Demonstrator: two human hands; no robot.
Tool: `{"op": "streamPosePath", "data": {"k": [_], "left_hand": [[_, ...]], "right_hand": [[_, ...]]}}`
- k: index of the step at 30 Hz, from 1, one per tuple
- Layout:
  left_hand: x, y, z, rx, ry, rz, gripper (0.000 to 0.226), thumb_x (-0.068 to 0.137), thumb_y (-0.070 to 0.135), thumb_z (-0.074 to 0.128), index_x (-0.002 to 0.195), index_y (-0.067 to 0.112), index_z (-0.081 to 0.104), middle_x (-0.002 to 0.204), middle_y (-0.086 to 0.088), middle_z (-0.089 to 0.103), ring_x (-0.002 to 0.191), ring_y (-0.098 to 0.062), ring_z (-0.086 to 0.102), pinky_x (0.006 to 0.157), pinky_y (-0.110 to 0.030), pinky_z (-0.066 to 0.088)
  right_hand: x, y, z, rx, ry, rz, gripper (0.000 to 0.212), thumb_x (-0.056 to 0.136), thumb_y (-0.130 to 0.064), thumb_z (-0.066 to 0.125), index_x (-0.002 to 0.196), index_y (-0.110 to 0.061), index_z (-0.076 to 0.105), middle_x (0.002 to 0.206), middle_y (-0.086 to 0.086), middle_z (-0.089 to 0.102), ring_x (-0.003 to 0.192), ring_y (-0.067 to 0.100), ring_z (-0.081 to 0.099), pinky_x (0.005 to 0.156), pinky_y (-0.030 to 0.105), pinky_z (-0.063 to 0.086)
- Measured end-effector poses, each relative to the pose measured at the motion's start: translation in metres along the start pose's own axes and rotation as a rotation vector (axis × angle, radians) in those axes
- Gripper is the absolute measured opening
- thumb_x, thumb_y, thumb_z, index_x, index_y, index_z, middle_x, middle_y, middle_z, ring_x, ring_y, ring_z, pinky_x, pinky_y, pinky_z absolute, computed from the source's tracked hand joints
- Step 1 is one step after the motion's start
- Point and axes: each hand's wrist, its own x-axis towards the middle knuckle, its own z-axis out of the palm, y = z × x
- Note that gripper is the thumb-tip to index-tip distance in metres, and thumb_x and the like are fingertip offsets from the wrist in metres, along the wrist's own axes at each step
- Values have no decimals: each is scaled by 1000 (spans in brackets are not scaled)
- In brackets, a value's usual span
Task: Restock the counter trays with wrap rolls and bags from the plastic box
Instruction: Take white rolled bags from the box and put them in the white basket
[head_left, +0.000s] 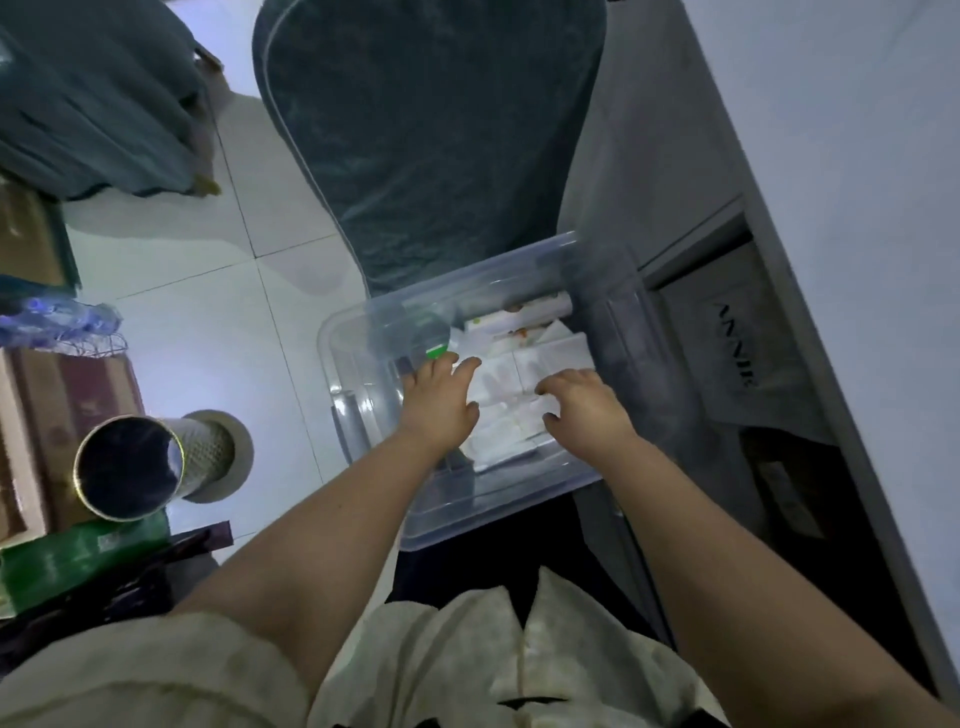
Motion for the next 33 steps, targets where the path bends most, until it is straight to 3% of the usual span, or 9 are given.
{"op": "streamPosePath", "data": {"k": [7, 14, 17, 20, 24, 27, 30, 33], "left_hand": [[73, 5, 61, 2, -93, 13, 60, 87, 29, 55, 143, 24, 33, 145, -8, 37, 129, -31, 34, 103, -47, 32], [131, 3, 136, 71, -213, 80, 72, 91, 33, 54, 150, 19, 15, 156, -10, 21, 141, -27, 21, 109, -48, 26], [151, -2, 150, 62, -220, 62, 81, 88, 40, 60, 150, 20, 11, 155, -11, 24, 141, -28, 23, 109, -49, 25], [162, -5, 153, 32, -193, 51, 82, 80, 48, 67, 145, 21, 25, 140, -13, 42, 128, -33, 38, 101, -47, 31], [151, 8, 158, -225, -98, -31, 51, 86, 32, 65, 130, 13, 49, 123, -15, 56, 111, -34, 53, 87, -36, 42], [137, 14, 164, -426, -62, -121, 36, 87, 31, 65, 119, 14, 60, 119, -11, 62, 107, -29, 57, 79, -27, 38], [131, 11, 171, -530, -109, -185, 40, 84, 30, 69, 120, 15, 60, 119, -12, 56, 109, -28, 53, 85, -26, 39], [132, 11, 176, -338, -110, -169, 56, 78, 31, 73, 130, 23, 52, 127, -11, 44, 118, -30, 40, 97, -38, 36]], "right_hand": [[48, 55, 41, 55, 22, 65, 36, 83, -12, 60, 119, -14, 60, 121, 9, 59, 116, 30, 46, 93, 40, 43], [88, 96, 81, 255, 41, 124, 36, 84, -7, 59, 120, -10, 59, 123, 12, 57, 119, 29, 45, 100, 34, 40], [96, 101, 89, 280, 47, 133, 36, 83, -6, 60, 119, -9, 59, 123, 12, 57, 119, 28, 44, 99, 32, 38], [98, 101, 92, 273, 68, 114, 35, 82, -7, 61, 117, -11, 60, 120, 11, 58, 116, 28, 45, 96, 32, 39], [97, 97, 88, 250, 97, 93, 35, 82, -9, 62, 117, -12, 60, 119, 9, 59, 114, 28, 46, 96, 37, 43], [94, 94, 85, 249, 102, 99, 34, 82, -10, 62, 116, -13, 60, 120, 9, 59, 115, 28, 46, 95, 38, 44], [94, 93, 86, 234, 98, 79, 34, 82, -11, 61, 116, -13, 60, 121, 8, 59, 116, 28, 46, 94, 41, 45], [96, 92, 88, 209, 90, 77, 34, 82, -13, 61, 116, -14, 60, 121, 8, 59, 115, 28, 46, 93, 43, 46]]}}
